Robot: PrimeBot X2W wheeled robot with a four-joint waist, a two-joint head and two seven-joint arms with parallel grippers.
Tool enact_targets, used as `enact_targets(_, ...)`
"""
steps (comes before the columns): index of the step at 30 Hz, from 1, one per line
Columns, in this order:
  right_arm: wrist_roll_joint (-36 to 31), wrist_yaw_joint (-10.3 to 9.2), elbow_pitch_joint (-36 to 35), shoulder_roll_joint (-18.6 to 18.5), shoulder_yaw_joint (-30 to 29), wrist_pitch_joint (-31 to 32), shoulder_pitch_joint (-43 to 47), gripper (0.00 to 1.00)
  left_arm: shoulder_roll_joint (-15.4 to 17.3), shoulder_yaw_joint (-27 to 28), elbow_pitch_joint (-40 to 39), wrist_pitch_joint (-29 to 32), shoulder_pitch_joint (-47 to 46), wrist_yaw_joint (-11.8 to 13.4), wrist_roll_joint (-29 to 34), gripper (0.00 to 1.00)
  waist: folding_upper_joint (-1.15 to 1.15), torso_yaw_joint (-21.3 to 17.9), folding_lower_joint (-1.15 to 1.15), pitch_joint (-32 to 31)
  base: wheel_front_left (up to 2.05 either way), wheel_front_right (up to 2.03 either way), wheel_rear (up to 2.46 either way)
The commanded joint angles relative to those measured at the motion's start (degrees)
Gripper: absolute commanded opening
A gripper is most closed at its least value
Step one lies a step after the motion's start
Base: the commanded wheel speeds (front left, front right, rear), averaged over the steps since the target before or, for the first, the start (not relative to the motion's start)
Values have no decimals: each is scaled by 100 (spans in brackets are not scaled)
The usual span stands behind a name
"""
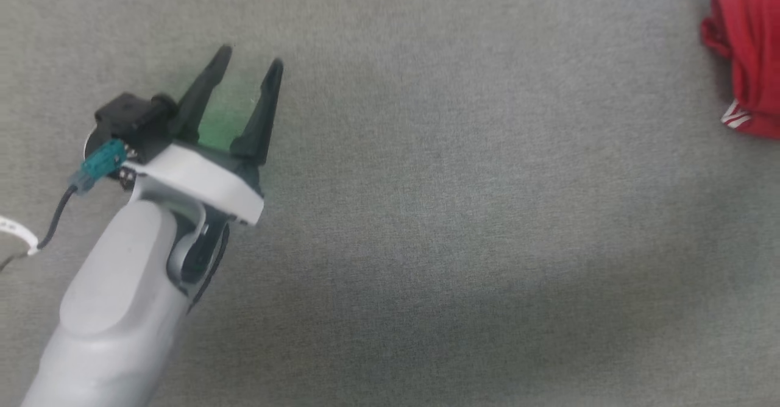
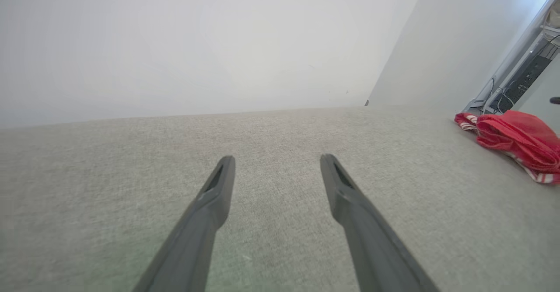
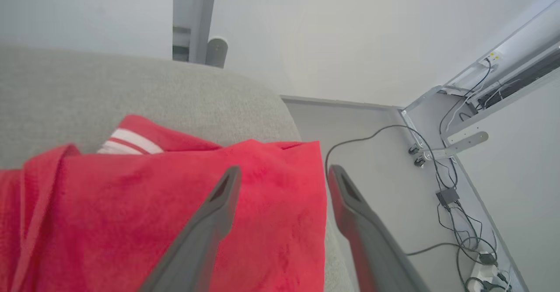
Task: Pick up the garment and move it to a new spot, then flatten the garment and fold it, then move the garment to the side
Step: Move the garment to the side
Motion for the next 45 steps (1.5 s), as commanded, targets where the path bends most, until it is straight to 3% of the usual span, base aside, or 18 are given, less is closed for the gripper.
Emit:
enact_targets(1, -48, -6, -20, 91, -66, -131, 53, 100, 50, 72, 59, -21, 134, -6, -36, 100, 0, 43, 0, -222, 0, 0, 0)
enact_targets(8, 30, -6, -34, 438, -195, -633, 339, 100, 96, 346, 208, -21, 562, -6, -114, 100, 0, 150, 0, -728, 0, 0, 0)
enact_targets(24, 1012, -5, -324, 1172, 680, -1692, 1842, 100, 285, 1234, -185, -21, 2305, -3, -240, 100, 0, 442, 0, -2088, 0, 0, 0)
enact_targets(35, 1572, -4, -1219, 1456, 1029, -1858, 3074, 100, 264, 1789, -617, -21, 3286, 107, 151, 100, 0, 554, 0, -2547, 0, 0, 0)
enact_targets(45, 1693, -4, -2379, 1852, 705, -1844, 4371, 100, 82, 2210, -852, -21, 3913, 50, 261, 100, 0, 614, 0, -2742, 0, 0, 0)
